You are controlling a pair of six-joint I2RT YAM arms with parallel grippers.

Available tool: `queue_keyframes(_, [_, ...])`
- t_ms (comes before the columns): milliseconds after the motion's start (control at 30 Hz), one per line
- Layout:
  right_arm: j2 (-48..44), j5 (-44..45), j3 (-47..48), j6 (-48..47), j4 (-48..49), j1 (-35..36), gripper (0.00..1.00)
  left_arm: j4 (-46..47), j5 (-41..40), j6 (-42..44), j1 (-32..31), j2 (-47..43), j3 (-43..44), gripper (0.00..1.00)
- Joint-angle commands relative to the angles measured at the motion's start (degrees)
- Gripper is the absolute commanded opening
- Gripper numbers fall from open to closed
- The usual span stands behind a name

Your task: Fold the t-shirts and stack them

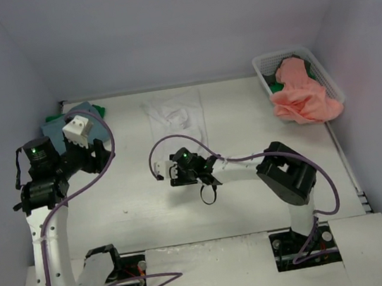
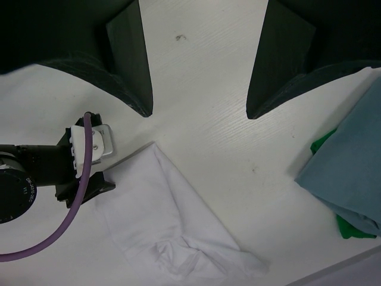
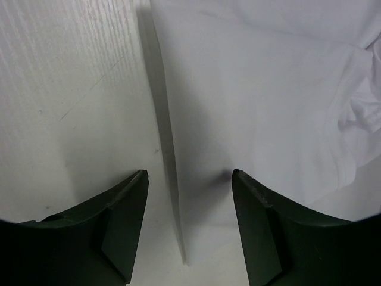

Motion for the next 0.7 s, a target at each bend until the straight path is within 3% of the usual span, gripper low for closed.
queue_keyframes(0, [3.3, -0.6, 0.0, -0.5, -1.7, -0.6, 0.56, 3.1, 1.2, 0.0, 0.5, 0.2, 1.5, 0.59])
queue_keyframes(467, [9.5, -3.1, 4.2, -3.4, -2.9, -5.1, 0.54, 2.7, 1.3, 0.0, 0.5, 1.5, 2.4, 0.59])
queue_keyframes(567, [10.6, -3.5, 4.8, -3.9, -4.1, -5.7, 0.47, 2.6, 1.6, 0.0, 0.5, 1.5, 2.6, 0.59])
queue_keyframes(667, [11.2, -5.6, 5.1, -3.9, -5.5, -5.8, 0.31, 2.6, 1.8, -0.2, 0.5, 1.6, 2.7, 0.59])
